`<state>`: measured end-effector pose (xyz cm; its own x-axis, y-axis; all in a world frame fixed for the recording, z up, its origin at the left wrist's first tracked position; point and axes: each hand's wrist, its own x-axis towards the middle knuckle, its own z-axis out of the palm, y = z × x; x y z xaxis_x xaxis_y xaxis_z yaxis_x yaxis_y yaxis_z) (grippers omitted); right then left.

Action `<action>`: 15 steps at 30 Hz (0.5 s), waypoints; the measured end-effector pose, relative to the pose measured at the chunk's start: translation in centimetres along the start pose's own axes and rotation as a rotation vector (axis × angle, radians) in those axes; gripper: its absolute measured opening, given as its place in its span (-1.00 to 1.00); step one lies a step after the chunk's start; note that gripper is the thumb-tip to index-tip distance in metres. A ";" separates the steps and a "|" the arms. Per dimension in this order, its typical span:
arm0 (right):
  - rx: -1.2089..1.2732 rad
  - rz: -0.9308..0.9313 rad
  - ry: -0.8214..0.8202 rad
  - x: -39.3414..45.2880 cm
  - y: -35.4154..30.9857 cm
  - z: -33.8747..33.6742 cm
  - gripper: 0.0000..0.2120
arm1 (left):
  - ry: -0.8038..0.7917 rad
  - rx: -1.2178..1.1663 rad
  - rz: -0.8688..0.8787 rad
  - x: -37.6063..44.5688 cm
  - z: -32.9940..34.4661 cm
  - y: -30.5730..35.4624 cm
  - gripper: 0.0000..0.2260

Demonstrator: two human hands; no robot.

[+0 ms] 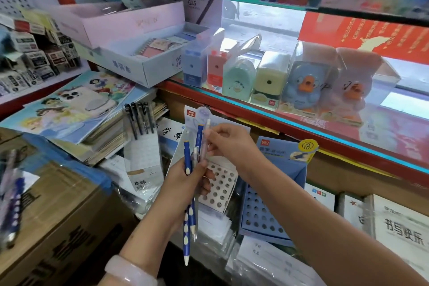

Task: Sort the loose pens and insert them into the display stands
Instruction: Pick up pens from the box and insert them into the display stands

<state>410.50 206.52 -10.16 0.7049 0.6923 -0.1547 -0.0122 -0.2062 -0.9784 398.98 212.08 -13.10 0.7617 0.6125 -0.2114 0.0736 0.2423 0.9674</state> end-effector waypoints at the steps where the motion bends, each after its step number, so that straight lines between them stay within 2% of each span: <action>1: 0.023 -0.014 0.011 0.2 -0.3 -0.2 -0.87 | 0.009 -0.012 -0.002 0.0 -0.2 0.1 -0.90; 6: 0.106 -0.146 0.183 1.3 -1.8 -2.0 -0.90 | 0.143 -0.059 -0.023 0.7 -2.3 0.4 -0.90; 10: -0.196 -0.279 0.291 2.1 -0.1 -1.8 -0.94 | 0.300 -0.071 -0.028 1.6 -4.6 0.2 -0.86; 12: -0.356 -0.285 0.297 2.2 1.2 -1.1 -0.92 | 0.357 -0.117 -0.043 1.9 -5.2 0.3 -0.84; 15: -0.465 -0.301 0.270 2.4 3.1 0.4 -0.91 | 0.388 -0.156 -0.039 2.0 -5.6 0.5 -0.85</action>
<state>411.89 207.78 -13.64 0.7846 0.5800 0.2191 0.4834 -0.3510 -0.8020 396.90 217.61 -13.83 0.4593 0.8314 -0.3126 -0.0234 0.3632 0.9314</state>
